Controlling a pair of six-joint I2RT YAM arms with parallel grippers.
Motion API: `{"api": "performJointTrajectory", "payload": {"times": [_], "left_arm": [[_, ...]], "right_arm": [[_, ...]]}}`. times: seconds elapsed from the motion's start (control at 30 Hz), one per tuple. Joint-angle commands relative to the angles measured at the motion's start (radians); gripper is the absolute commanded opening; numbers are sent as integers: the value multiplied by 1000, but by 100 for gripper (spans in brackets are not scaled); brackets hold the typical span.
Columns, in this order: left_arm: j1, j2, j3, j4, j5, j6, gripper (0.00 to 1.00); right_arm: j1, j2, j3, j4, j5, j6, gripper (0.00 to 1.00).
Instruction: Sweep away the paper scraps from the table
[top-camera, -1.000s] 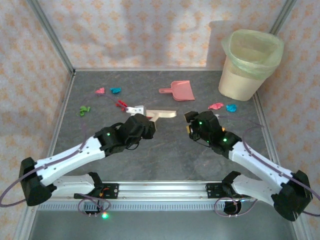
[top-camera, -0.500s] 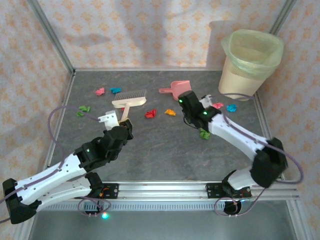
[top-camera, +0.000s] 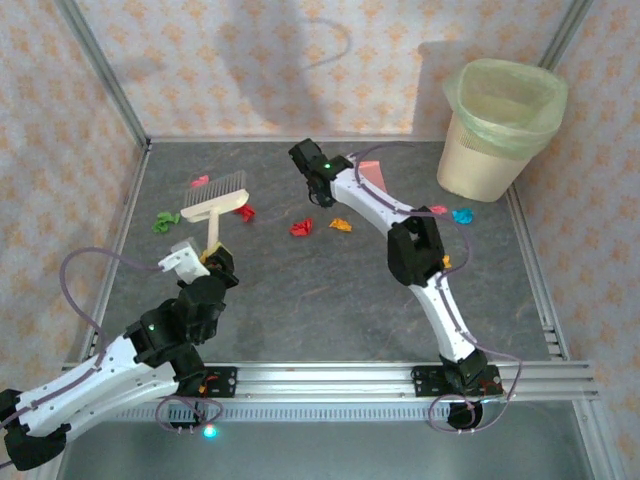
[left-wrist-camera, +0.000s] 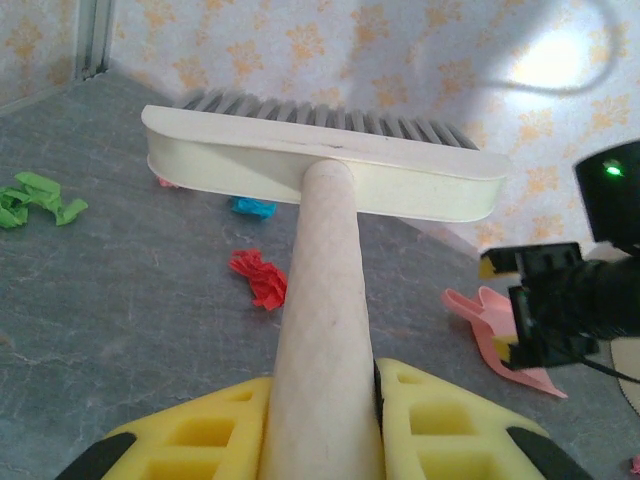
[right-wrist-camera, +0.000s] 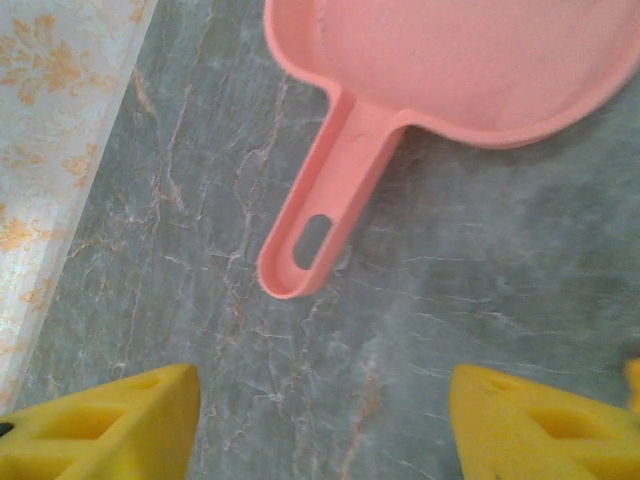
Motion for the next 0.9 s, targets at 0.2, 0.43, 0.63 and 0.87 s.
{"api": "performJointTrajectory", "payload": {"times": [0.2, 0.43, 0.63, 0.87], "left_arm": [[10, 29, 12, 9, -63, -32, 0], [11, 6, 0, 6, -77, -46, 0], [13, 12, -2, 8, -77, -50, 0], [16, 37, -3, 20, -71, -46, 0]], "right_arm": [[-15, 239, 456, -337, 53, 71, 77], [-51, 326, 576, -380, 48, 84, 78], [-74, 367, 583, -318, 28, 53, 78], [-97, 420, 609, -222, -4, -13, 78]]}}
